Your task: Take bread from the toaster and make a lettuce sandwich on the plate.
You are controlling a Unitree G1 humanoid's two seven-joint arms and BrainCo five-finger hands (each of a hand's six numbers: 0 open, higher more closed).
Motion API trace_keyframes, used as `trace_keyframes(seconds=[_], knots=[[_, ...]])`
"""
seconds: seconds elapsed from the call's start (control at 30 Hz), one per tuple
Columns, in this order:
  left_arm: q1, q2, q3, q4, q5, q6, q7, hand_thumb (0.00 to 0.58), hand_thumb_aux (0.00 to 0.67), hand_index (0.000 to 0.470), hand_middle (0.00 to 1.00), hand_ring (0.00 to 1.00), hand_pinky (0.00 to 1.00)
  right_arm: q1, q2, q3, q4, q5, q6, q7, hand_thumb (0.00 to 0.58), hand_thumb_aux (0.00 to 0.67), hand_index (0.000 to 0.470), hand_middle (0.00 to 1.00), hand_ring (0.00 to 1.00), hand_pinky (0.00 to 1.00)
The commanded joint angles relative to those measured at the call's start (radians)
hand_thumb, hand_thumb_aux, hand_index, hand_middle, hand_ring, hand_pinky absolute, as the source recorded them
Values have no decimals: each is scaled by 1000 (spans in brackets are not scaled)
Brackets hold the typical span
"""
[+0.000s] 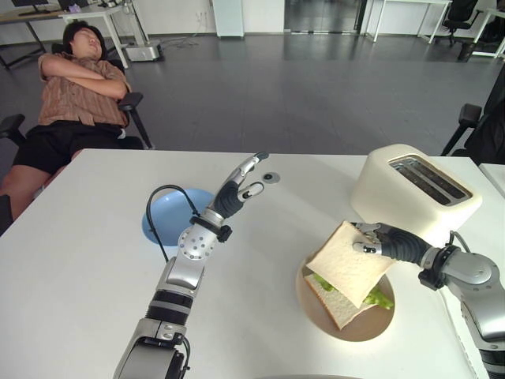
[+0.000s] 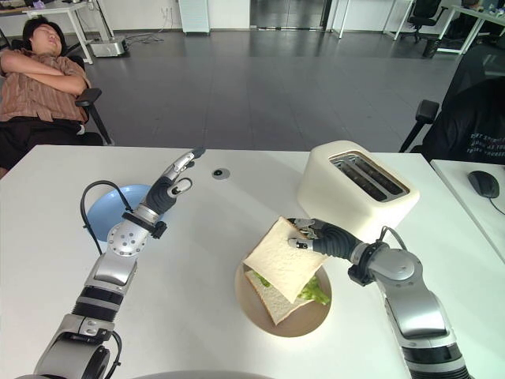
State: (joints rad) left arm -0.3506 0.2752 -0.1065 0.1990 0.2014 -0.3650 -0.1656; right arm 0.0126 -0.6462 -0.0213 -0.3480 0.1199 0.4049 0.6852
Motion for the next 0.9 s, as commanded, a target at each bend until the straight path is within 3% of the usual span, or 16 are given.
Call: trace_keyframes(seconds=[0.03,0.63,0.9], knots=[[0,-2,-1,-9,-1,13,-5,0,0,0,0,0,0,5,19,32,30,-12,-4,-14,580,670,470,0,0,0],[20,21,-36,-76,-29,13,-107,0,0,0,0,0,0,12,-12,152,177,-179,-111,-61,580,670,470,0,0,0],[142,35,-284,-214,-200,-100,-442,0,0,0,0,0,0,9,-8,164,193,-203,-140,-62,580,670,470,0,0,0]])
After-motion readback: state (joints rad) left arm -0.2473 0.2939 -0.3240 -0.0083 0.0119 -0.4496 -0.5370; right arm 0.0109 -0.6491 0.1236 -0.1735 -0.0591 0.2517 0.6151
